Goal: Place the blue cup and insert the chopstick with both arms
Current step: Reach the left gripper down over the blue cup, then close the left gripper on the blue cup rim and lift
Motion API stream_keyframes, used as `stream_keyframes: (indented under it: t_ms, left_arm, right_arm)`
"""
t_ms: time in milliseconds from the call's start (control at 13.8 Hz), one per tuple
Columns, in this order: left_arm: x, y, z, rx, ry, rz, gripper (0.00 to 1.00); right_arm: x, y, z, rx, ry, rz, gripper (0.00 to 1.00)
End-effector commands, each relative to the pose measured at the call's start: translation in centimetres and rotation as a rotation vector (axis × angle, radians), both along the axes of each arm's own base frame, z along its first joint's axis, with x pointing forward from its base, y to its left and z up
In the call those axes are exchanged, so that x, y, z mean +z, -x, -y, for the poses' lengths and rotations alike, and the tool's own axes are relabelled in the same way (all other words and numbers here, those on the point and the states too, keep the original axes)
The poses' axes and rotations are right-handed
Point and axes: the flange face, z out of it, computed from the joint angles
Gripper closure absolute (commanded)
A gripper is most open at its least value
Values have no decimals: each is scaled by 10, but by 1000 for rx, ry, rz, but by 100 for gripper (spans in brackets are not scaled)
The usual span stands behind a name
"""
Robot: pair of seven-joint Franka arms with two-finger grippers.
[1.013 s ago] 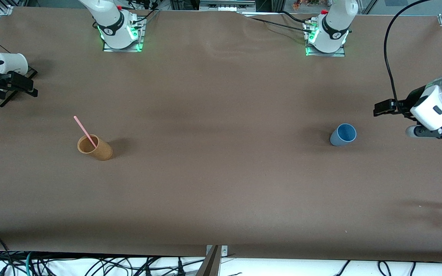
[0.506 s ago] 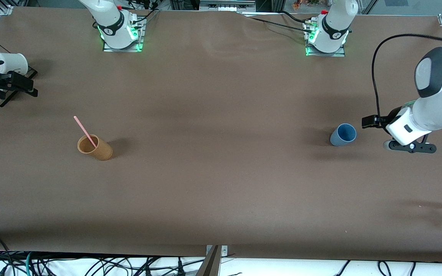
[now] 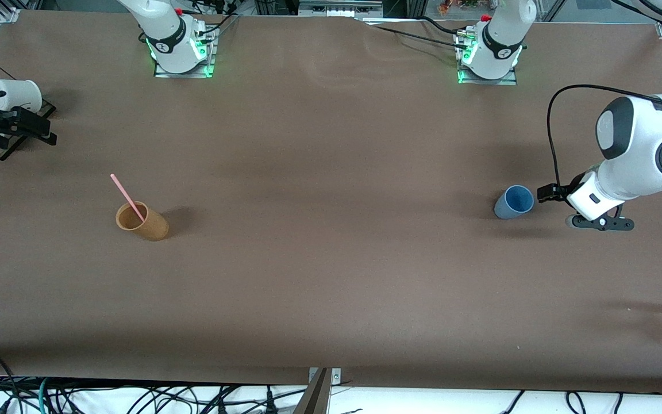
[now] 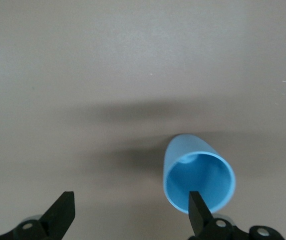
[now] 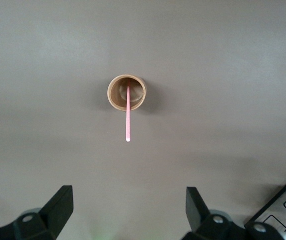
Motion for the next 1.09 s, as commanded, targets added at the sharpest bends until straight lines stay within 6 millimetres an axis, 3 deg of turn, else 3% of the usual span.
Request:
stream_keyframes:
  t_ms: [0, 434, 723, 1013]
  left_arm:
    - [-18, 12, -5, -29, -10, 37, 0]
    - [-39, 12, -6, -19, 4, 29, 0]
    - [-41, 12, 9, -33, 3, 27, 0]
    - [-58, 27, 27, -61, 8, 45, 0]
  right_arm:
    - [2, 5, 0, 7, -5, -3, 0]
    - [1, 5, 0, 5, -6, -4, 0]
    - [1, 5, 0, 5, -6, -4, 0]
    - [1, 5, 0, 5, -6, -4, 0]
